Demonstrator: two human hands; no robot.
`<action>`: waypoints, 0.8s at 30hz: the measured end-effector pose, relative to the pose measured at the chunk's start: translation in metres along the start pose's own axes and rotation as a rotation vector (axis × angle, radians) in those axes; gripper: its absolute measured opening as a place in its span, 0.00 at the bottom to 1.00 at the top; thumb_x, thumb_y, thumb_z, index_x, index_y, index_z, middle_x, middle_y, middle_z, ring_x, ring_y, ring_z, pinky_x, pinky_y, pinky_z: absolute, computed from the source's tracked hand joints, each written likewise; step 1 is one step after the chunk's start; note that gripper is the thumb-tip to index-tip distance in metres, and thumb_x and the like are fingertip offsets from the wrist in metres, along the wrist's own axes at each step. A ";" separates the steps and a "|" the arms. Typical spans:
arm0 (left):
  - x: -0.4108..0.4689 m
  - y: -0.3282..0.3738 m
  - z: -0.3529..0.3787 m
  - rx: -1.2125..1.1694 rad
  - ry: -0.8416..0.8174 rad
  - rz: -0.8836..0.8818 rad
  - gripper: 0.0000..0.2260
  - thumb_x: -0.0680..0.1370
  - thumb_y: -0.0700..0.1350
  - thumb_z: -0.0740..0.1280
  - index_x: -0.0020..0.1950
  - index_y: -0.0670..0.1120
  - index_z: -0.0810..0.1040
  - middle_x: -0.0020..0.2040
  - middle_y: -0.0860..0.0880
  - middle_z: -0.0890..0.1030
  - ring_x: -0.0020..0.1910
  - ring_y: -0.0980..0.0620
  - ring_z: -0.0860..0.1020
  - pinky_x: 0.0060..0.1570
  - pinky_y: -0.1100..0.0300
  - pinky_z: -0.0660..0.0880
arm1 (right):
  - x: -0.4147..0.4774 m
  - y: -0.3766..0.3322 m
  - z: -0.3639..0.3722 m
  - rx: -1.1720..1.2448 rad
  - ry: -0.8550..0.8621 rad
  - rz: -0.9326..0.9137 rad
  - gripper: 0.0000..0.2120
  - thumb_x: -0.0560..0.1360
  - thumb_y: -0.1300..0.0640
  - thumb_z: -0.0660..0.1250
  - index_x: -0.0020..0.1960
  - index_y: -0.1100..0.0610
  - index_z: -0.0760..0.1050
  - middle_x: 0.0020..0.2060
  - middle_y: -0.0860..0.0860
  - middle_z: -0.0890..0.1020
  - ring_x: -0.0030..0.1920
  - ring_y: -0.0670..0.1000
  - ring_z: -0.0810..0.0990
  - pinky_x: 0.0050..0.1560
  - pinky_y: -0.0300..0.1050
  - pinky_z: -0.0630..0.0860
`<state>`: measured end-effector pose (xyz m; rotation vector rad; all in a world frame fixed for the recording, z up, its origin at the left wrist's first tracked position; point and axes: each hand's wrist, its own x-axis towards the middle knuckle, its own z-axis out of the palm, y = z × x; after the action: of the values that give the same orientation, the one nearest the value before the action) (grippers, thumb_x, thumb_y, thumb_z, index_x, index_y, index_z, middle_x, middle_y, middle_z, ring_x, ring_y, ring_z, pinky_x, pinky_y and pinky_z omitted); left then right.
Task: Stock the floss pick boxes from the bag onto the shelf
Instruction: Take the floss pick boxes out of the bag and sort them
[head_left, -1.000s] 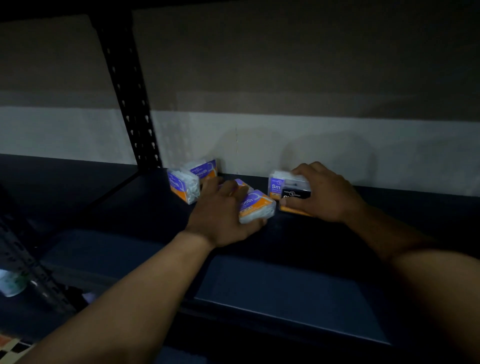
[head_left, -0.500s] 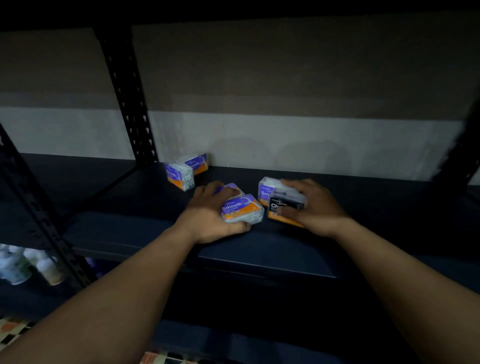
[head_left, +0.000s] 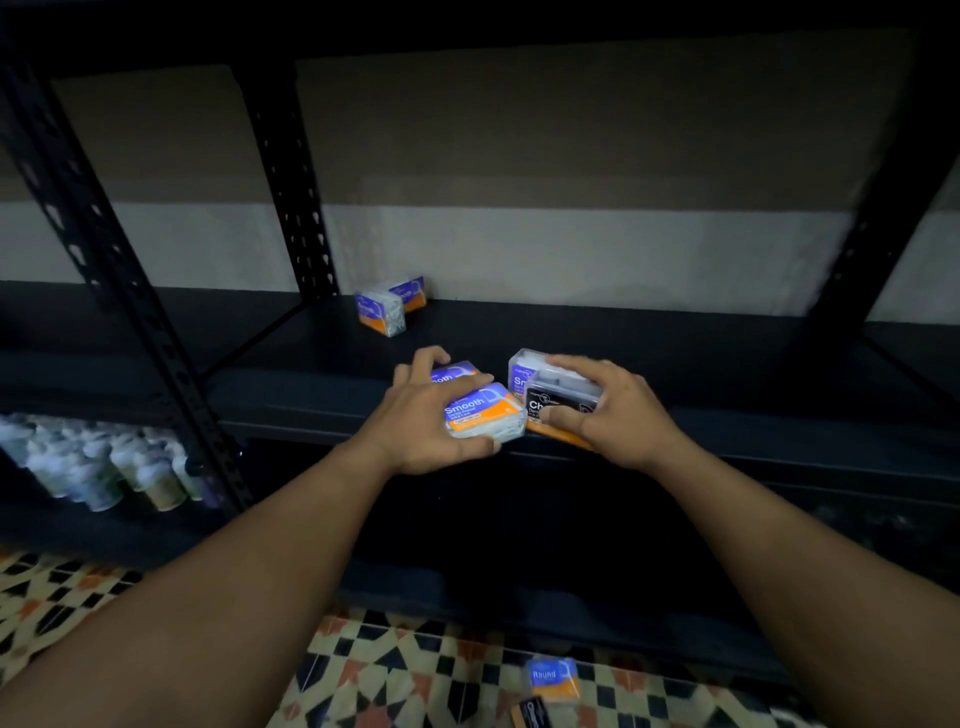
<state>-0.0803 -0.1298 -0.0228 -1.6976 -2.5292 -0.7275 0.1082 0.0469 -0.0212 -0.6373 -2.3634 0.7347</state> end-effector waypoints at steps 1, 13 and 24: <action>-0.008 0.002 0.000 -0.003 0.013 0.003 0.38 0.61 0.72 0.68 0.71 0.67 0.68 0.66 0.56 0.58 0.62 0.49 0.63 0.69 0.52 0.67 | -0.006 -0.003 -0.001 -0.001 -0.002 -0.007 0.30 0.64 0.41 0.77 0.64 0.38 0.75 0.53 0.47 0.80 0.55 0.47 0.80 0.61 0.46 0.75; -0.105 0.008 0.019 0.014 0.150 0.011 0.38 0.62 0.72 0.67 0.72 0.63 0.69 0.65 0.49 0.62 0.63 0.45 0.63 0.71 0.50 0.63 | -0.105 -0.017 0.018 0.087 -0.031 -0.071 0.28 0.66 0.46 0.78 0.65 0.43 0.76 0.55 0.47 0.79 0.55 0.45 0.79 0.62 0.39 0.72; -0.181 -0.050 0.114 0.022 -0.227 -0.223 0.42 0.61 0.75 0.61 0.74 0.63 0.66 0.65 0.52 0.60 0.63 0.47 0.60 0.66 0.48 0.65 | -0.179 0.045 0.133 0.035 -0.507 0.148 0.30 0.68 0.40 0.75 0.68 0.40 0.72 0.55 0.48 0.75 0.55 0.52 0.77 0.57 0.53 0.76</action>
<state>-0.0213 -0.2596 -0.1899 -1.5907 -2.9039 -0.5390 0.1636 -0.0707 -0.2079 -0.6769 -2.7700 1.1082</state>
